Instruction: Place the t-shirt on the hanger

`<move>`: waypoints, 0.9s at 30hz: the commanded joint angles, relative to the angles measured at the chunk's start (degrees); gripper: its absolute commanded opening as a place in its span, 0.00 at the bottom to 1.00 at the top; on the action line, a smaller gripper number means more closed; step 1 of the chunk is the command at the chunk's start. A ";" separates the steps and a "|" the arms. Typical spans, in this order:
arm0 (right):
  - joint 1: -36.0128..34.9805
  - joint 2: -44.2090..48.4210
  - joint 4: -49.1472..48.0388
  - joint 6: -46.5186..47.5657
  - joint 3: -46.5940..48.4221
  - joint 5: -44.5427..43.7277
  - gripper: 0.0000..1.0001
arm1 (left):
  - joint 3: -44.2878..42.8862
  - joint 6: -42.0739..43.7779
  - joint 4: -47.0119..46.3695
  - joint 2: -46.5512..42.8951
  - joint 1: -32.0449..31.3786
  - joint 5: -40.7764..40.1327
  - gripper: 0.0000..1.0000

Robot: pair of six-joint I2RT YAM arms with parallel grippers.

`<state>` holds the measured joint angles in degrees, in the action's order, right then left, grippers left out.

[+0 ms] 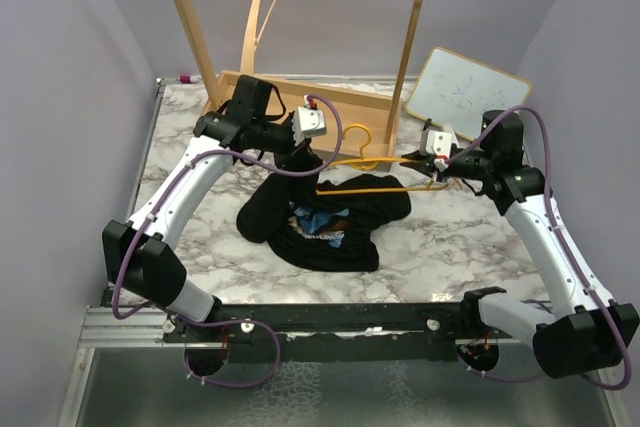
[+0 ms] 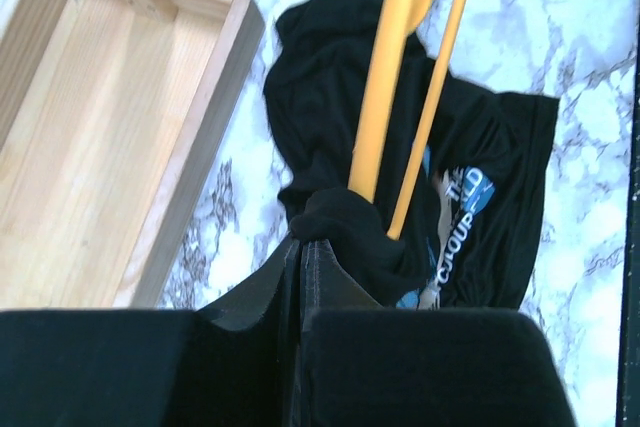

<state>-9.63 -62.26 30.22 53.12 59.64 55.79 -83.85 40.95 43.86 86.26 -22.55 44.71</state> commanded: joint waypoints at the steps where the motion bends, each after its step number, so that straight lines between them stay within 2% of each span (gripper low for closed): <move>1: 0.05 0.20 -5.88 -5.10 -1.74 3.17 0.01 | -3.56 -3.42 -1.61 -0.86 -3.24 3.07 0.00; 10: 0.09 1.65 -21.44 -15.02 -8.59 3.98 0.01 | -5.18 -7.07 -3.69 -1.22 -6.72 3.64 0.00; 16: 0.05 1.35 -20.24 -14.59 -10.11 3.47 0.01 | -7.83 -9.86 -6.63 -0.51 -7.15 2.45 0.00; 23: 0.05 3.40 -21.33 -15.72 -14.54 -5.55 0.01 | -13.24 -9.01 -4.25 0.55 -7.07 0.07 0.00; 27: 0.05 3.51 -17.20 -12.55 -13.37 -9.67 0.01 | -15.36 -8.59 -1.56 0.65 -7.06 -0.61 0.00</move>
<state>-9.28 -59.40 10.09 38.72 45.67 51.40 -96.05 32.49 42.19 86.94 -28.93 43.88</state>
